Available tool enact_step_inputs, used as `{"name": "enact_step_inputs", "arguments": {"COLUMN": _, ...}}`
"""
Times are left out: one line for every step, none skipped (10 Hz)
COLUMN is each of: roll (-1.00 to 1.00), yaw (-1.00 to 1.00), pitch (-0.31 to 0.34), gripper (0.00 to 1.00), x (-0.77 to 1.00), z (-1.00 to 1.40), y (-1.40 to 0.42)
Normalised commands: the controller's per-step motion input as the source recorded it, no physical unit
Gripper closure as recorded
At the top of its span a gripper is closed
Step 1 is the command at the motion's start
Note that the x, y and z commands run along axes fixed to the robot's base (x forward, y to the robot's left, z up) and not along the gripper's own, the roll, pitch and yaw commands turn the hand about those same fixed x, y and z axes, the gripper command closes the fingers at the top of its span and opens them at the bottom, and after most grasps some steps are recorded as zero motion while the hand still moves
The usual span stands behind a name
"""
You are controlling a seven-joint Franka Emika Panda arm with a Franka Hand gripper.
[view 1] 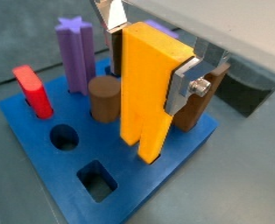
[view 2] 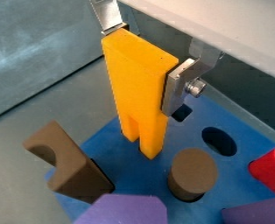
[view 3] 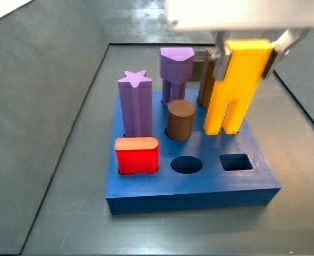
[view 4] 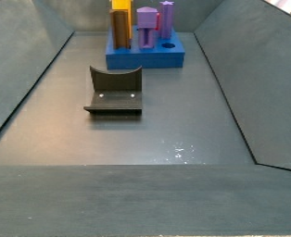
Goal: Pick up the double-square object. Move up. Move to above the board. Insert the double-square object.
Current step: Insert the double-square object.
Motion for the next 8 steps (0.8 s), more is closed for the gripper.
{"name": "enact_step_inputs", "arguments": {"roll": 0.02, "yaw": 0.0, "pitch": -0.123, "gripper": 1.0, "x": 0.0, "z": -0.47, "y": 0.0}}
{"name": "enact_step_inputs", "arguments": {"roll": 0.0, "yaw": 0.0, "pitch": -0.237, "gripper": 1.0, "x": 0.06, "z": -0.73, "y": 0.0}}
{"name": "enact_step_inputs", "arguments": {"roll": 0.0, "yaw": 0.0, "pitch": -0.253, "gripper": 1.0, "x": 0.06, "z": -0.63, "y": 0.0}}
{"name": "enact_step_inputs", "arguments": {"roll": 0.0, "yaw": 0.0, "pitch": -0.193, "gripper": 1.0, "x": 0.0, "z": -0.31, "y": -0.01}}
{"name": "enact_step_inputs", "arguments": {"roll": 0.0, "yaw": 0.0, "pitch": -0.211, "gripper": 1.0, "x": 0.08, "z": -0.28, "y": 0.0}}
{"name": "enact_step_inputs", "arguments": {"roll": 0.0, "yaw": 0.0, "pitch": -0.143, "gripper": 1.0, "x": 0.03, "z": -0.21, "y": 0.0}}
{"name": "enact_step_inputs", "arguments": {"roll": 0.0, "yaw": -0.04, "pitch": -0.034, "gripper": 1.0, "x": 0.0, "z": -0.01, "y": 0.05}}
{"name": "enact_step_inputs", "arguments": {"roll": 0.0, "yaw": 0.0, "pitch": 0.0, "gripper": 1.0, "x": 0.0, "z": 0.0, "y": 0.0}}
